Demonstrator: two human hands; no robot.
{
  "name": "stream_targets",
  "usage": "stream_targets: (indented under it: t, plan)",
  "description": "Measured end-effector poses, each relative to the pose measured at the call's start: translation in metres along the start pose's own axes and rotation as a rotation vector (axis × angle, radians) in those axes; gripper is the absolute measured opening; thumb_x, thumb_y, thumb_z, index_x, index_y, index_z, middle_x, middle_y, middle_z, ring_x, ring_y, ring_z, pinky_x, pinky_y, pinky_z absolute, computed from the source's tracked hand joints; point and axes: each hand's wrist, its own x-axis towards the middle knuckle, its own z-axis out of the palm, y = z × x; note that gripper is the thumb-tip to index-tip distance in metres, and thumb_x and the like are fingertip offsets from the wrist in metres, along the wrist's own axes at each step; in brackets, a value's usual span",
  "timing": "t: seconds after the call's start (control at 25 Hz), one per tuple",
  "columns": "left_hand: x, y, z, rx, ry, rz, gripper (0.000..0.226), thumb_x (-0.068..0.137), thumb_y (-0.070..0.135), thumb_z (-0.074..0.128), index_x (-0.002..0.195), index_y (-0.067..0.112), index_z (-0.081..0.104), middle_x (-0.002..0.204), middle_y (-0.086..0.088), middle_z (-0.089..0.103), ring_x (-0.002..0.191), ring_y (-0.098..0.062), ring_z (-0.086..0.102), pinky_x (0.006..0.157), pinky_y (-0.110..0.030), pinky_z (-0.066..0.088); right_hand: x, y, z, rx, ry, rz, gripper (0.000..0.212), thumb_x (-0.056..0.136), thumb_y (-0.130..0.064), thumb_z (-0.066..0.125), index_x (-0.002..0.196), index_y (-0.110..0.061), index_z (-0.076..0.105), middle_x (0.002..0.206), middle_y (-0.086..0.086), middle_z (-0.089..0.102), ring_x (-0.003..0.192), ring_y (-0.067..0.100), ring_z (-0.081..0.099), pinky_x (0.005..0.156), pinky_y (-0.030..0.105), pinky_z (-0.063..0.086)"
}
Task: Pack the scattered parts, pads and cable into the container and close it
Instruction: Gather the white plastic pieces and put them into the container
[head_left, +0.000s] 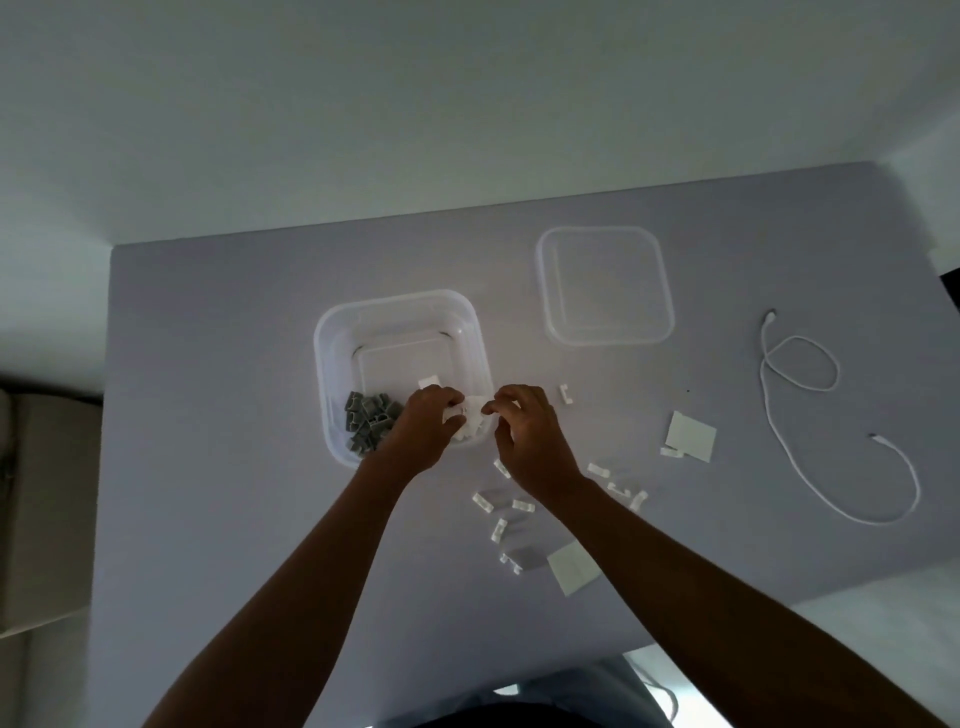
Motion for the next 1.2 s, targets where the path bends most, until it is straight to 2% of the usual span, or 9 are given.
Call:
stream_targets:
  t: [0.12,0.32,0.44,0.56,0.68,0.76,0.88,1.08,1.2]
  plan:
    - [-0.004,0.001,0.0,0.02,0.051,0.016,0.03,0.091,0.014,0.064,0.12,0.004,0.063,0.118,-0.014,0.066,0.108,-0.027,0.059,0.092,-0.029,0.04,-0.003,-0.004,-0.001,0.069,0.046,0.036,0.025,0.092,-0.011,0.047,0.108,-0.007,0.065,0.111,0.008,0.062,0.11,0.02,0.054,0.094,0.032,0.051]
    - [-0.008,0.01,-0.002,0.022,0.151,0.011,0.027,0.092,0.018,0.063,0.117,0.007,0.065,0.113,-0.012,0.068,0.104,-0.027,0.061,0.092,-0.035,0.045,-0.002,0.017,-0.011,0.149,0.244,0.227,0.035,0.082,0.011,0.048,0.107,-0.009,0.063,0.109,0.008,0.061,0.105,0.017,0.052,0.09,0.024,0.049]
    - [-0.011,0.03,-0.003,0.043,0.287,0.037,0.023,0.092,0.017,0.061,0.114,0.01,0.063,0.111,-0.008,0.065,0.102,-0.022,0.059,0.088,-0.031,0.047,0.006,0.058,-0.015,0.007,0.11,0.347,0.046,0.082,0.009,0.049,0.119,-0.013,0.063,0.119,0.011,0.058,0.112,0.027,0.049,0.089,0.037,0.052]
    - [-0.022,0.067,0.001,-0.01,0.383,0.234,0.016,0.091,0.01,0.061,0.106,0.009,0.064,0.099,-0.001,0.065,0.087,-0.01,0.058,0.076,-0.015,0.043,0.002,0.085,-0.009,-0.103,-0.045,0.309,0.04,0.089,0.002,0.05,0.124,-0.01,0.063,0.125,0.014,0.056,0.116,0.032,0.047,0.092,0.043,0.051]
    - [-0.032,0.088,0.031,-0.037,0.15,0.386,0.017,0.09,0.005,0.06,0.105,0.01,0.067,0.097,-0.001,0.067,0.082,-0.008,0.06,0.073,-0.015,0.049,-0.014,0.087,-0.001,-0.093,-0.072,0.289,0.027,0.092,0.002,0.052,0.113,-0.005,0.067,0.118,0.014,0.06,0.112,0.031,0.05,0.089,0.037,0.051]
    - [-0.035,0.082,0.06,0.034,-0.012,0.324,0.026,0.087,0.001,0.058,0.11,0.011,0.067,0.106,-0.005,0.066,0.096,-0.016,0.06,0.083,-0.03,0.052,-0.025,0.091,-0.002,-0.08,-0.064,0.283,0.024,0.089,0.005,0.054,0.107,-0.001,0.069,0.109,0.018,0.063,0.104,0.033,0.054,0.086,0.035,0.049]
    - [-0.039,0.059,0.094,0.246,-0.057,0.185,0.044,0.079,-0.008,0.054,0.117,0.013,0.063,0.119,-0.008,0.059,0.112,-0.027,0.051,0.09,-0.041,0.047,-0.042,0.095,-0.017,0.14,0.073,0.351,0.019,0.085,0.002,0.061,0.1,-0.002,0.071,0.099,0.015,0.068,0.092,0.026,0.063,0.082,0.027,0.05]
    - [-0.038,0.032,0.109,0.32,0.036,0.059,0.024,0.08,-0.008,0.06,0.093,0.01,0.068,0.096,-0.011,0.062,0.089,-0.033,0.056,0.073,-0.044,0.051,-0.08,0.106,-0.055,1.008,0.379,1.013,0.028,0.084,0.007,0.043,0.078,-0.005,0.067,0.066,0.013,0.064,0.06,0.025,0.059,0.059,0.034,0.053]
    - [-0.036,0.028,0.109,0.25,0.034,0.047,0.006,0.088,0.003,0.061,0.089,0.007,0.066,0.086,-0.012,0.062,0.082,-0.031,0.056,0.07,-0.04,0.049,-0.115,0.118,-0.064,0.779,0.387,0.981,0.025,0.085,0.004,0.045,0.073,-0.007,0.065,0.068,0.01,0.062,0.064,0.025,0.056,0.059,0.028,0.044]
